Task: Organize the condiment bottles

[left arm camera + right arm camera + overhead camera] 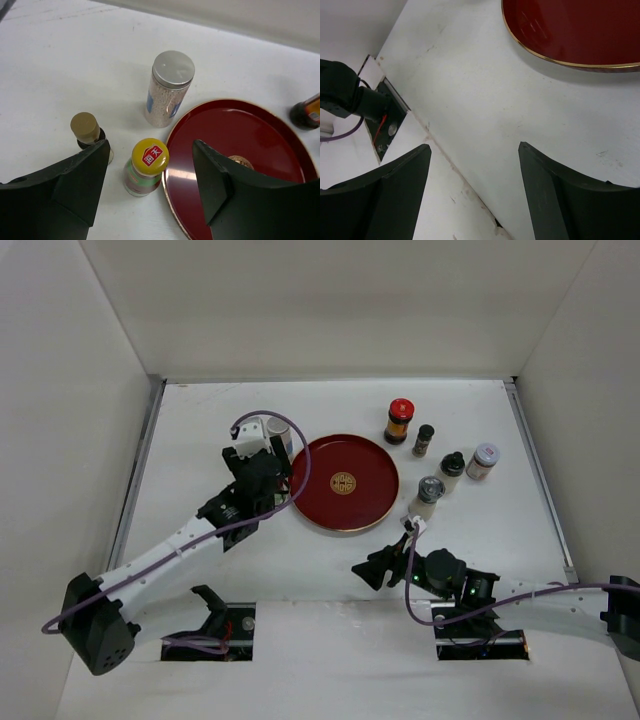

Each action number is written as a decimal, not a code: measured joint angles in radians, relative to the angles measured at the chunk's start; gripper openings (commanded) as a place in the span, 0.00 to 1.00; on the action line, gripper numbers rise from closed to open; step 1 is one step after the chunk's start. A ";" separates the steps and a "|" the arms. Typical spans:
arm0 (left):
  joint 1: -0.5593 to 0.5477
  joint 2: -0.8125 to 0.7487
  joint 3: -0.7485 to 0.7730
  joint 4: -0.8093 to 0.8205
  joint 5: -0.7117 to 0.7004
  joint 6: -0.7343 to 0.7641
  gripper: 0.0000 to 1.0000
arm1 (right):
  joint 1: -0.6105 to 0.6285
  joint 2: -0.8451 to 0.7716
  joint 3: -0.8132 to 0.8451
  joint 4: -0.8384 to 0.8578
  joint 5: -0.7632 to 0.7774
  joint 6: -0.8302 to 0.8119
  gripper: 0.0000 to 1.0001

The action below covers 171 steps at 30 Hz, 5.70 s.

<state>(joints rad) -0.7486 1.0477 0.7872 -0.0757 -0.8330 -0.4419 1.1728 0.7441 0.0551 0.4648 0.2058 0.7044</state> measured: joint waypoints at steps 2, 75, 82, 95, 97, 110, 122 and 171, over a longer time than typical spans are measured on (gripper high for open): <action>0.023 0.037 0.000 -0.002 0.038 0.000 0.62 | 0.000 0.002 0.000 0.001 0.000 0.000 0.78; 0.066 0.847 0.665 0.237 0.328 0.204 0.74 | 0.000 0.000 0.000 0.015 0.001 0.000 0.80; 0.058 0.721 0.567 0.275 0.318 0.205 0.82 | 0.000 0.004 0.000 0.015 0.001 0.000 0.81; 0.184 0.416 0.366 0.223 0.260 0.112 0.82 | 0.000 0.004 0.000 0.015 0.008 0.003 0.81; 0.207 0.446 0.357 0.197 0.256 0.110 0.82 | 0.000 0.005 0.000 0.015 0.008 0.003 0.81; 0.286 0.635 0.357 0.150 0.281 0.113 0.74 | 0.000 0.022 0.000 0.015 0.012 0.003 0.82; 0.280 0.646 0.370 0.153 0.288 0.120 0.32 | 0.000 0.024 0.000 0.015 0.012 0.003 0.82; 0.053 0.365 0.207 0.238 0.188 0.131 0.83 | 0.000 0.021 0.000 0.015 0.012 0.003 0.83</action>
<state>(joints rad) -0.6960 1.4132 0.9943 0.1623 -0.6449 -0.3107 1.1728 0.7647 0.0551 0.4801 0.2180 0.7078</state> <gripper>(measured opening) 0.822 0.824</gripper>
